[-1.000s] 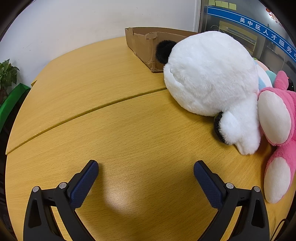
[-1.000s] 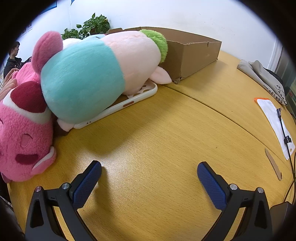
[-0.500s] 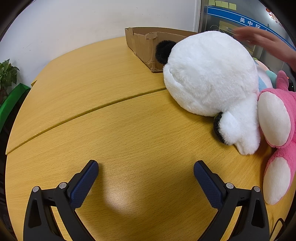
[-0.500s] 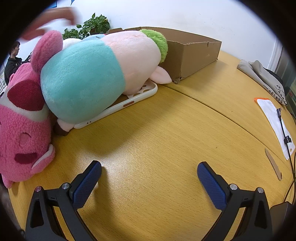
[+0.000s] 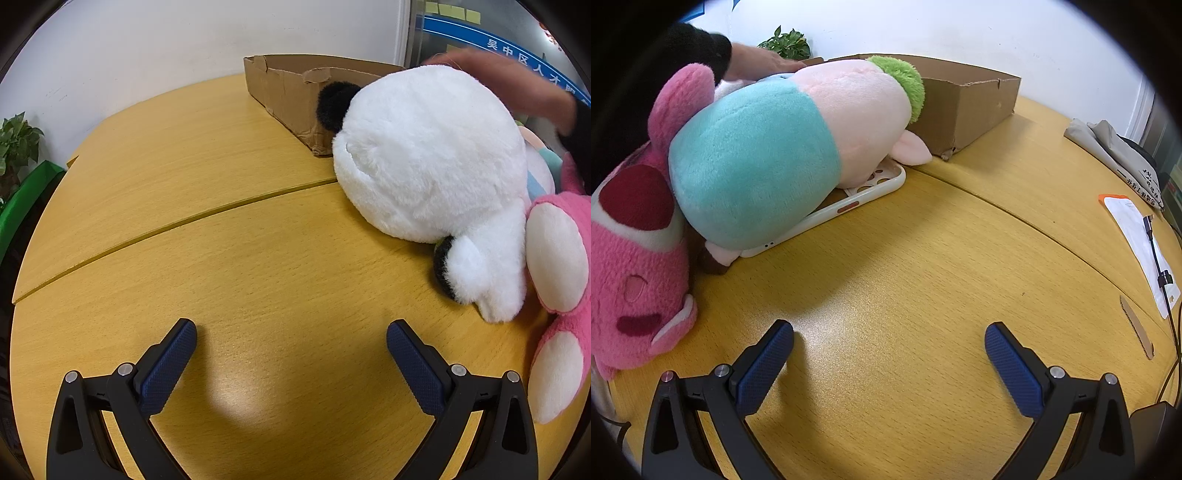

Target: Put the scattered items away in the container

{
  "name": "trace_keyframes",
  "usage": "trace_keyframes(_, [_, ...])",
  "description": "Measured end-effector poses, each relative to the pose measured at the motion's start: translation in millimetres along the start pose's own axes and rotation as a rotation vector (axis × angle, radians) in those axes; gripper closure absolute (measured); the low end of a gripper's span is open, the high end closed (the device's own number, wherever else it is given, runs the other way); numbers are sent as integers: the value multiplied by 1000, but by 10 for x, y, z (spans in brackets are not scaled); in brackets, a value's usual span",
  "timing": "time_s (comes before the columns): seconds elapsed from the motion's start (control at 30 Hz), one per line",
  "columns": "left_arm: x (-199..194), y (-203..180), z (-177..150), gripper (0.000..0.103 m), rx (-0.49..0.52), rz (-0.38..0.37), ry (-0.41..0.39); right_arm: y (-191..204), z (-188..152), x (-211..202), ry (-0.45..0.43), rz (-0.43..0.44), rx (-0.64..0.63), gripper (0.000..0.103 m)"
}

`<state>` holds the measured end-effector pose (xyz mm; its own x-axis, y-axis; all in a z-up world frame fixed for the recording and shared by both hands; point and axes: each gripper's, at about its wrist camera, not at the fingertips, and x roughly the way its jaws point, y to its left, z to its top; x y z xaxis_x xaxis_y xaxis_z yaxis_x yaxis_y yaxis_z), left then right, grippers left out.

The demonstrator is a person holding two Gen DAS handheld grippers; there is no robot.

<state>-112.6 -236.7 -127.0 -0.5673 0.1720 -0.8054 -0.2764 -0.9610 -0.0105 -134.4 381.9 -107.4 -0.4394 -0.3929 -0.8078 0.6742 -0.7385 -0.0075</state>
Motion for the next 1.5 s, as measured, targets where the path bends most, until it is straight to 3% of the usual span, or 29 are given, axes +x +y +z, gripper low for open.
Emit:
trace_keyframes(0.27, [-204,-57,-240,0,-82,62,-16,1,-1,1,0,0,0,0])
trace_keyframes(0.53, [-1253,-667,-269,0,-230,160,-303,1,1,1,0,0,0,0])
trace_keyframes(0.67, [-1564,-1083,-217,0,-256,76,-346,8,8,8,0,-8,9,0])
trace_keyframes(0.83, [-1649,-1704,-219,0,-225,29,-327,96,104,88,0,-65,85,0])
trace_keyframes(1.0, [-1576,-1935,-256,0,-230,84,-307,139,86,70,15,-112,154,0])
trace_keyframes(1.07, [-1541,-1940,-280,0,-242,102,-299,183,16,-20,12,-176,195,1])
trace_keyframes(1.13, [-1541,-1941,-299,0,-246,119,-290,349,-138,-347,-105,-312,208,1])
trace_keyframes(1.2, [-1526,-1933,-320,0,-261,121,-279,576,-272,-812,-229,-390,210,1])
trace_keyframes(1.3, [-1499,-1971,-297,0,-268,63,-273,904,-317,-1468,-346,-355,306,1])
trace_keyframes(1.37, [-1487,-2069,-251,0,-251,12,-279,1155,-260,-1674,-385,-364,367,1])
trace_keyframes(1.5, [-1488,-2369,-186,0,-180,-43,-289,1731,-42,-1550,-316,-348,411,1])
